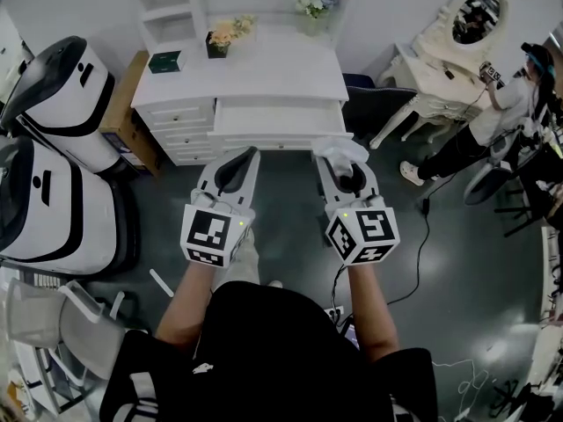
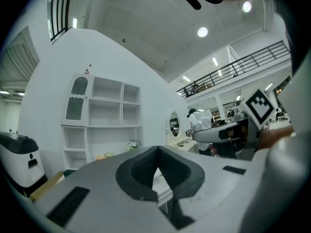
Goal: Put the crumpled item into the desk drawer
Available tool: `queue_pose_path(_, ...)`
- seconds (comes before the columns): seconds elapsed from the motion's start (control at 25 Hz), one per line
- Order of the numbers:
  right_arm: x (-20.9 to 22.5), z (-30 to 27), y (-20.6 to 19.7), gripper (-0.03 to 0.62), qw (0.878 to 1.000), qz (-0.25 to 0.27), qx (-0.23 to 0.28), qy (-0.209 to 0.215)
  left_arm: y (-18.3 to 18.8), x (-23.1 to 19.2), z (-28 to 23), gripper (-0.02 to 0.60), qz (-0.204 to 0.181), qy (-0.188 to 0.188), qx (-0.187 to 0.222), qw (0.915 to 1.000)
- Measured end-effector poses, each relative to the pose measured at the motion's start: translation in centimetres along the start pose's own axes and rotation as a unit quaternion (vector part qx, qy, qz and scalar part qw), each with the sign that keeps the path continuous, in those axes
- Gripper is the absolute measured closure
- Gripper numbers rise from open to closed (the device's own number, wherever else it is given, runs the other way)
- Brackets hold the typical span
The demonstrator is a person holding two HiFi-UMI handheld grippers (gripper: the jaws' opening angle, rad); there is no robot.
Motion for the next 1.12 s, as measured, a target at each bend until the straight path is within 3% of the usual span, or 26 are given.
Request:
queue_pose_path(0.68,4.2,-9.0,1.6,0.451,1.0,-0.013,-0.007,0.006,0.2,-5.4,-9.0,0.575,0.003,-0.007,-0.012,0.9999)
queue_pose_path(1.12,5.9,-15.3,3.6,0.451,1.0,-0.014,-0.016,-0.003,1.6,-9.9,-14.5,0.575,0.009,-0.03,-0.009,0.9995)
Point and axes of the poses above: the fingertips, and each gripper's own axes: z backward along the fingers, x to its right, y out of its top, the point moved 1 cm from there along z, backward along the fingers, and after that the axes turned 9 degrees about -x, right-handed, at the moved point
